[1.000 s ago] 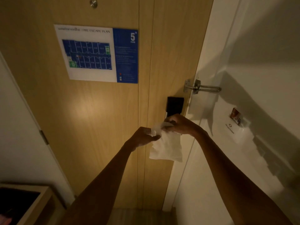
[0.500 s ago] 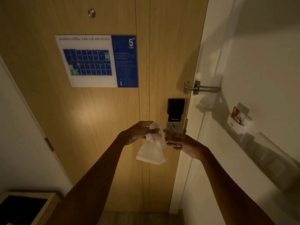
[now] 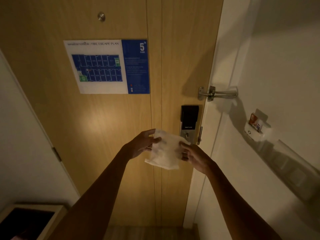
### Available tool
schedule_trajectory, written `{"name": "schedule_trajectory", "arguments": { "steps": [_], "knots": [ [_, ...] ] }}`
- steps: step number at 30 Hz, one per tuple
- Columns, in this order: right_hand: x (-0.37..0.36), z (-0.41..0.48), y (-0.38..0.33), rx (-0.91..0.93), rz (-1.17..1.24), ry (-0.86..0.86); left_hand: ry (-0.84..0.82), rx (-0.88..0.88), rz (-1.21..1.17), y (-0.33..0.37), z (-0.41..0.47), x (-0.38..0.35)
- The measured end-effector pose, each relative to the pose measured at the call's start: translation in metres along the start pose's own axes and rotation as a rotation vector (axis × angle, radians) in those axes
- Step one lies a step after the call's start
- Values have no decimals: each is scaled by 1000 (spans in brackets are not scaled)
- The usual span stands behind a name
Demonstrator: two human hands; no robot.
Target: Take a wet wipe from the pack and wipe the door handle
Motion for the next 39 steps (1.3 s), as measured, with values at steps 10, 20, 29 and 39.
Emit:
{"name": "schedule_trajectory", "arguments": {
  "steps": [10, 20, 29, 39],
  "knots": [
    [2, 2, -10, 52, -264, 33, 186, 27, -61, -24, -6, 14],
    [14, 8, -24, 150, -445, 277, 206, 9, 226, -21, -1, 15],
    [9, -1, -43, 283, -506, 267, 420, -93, 500, -8, 13, 23],
    [11, -8, -55, 410, -1128, 227, 256, -141, 738, -3, 27, -8]
  ]
}}
Point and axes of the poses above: each hand's wrist, its own z-axis towards the middle knuckle, its own x-axis out of the back of the hand, y = z × x, the point moved 6 cm from there along z, towards the middle knuckle, and after that the axes turned 10 degrees about z, right-handed, at the moved point
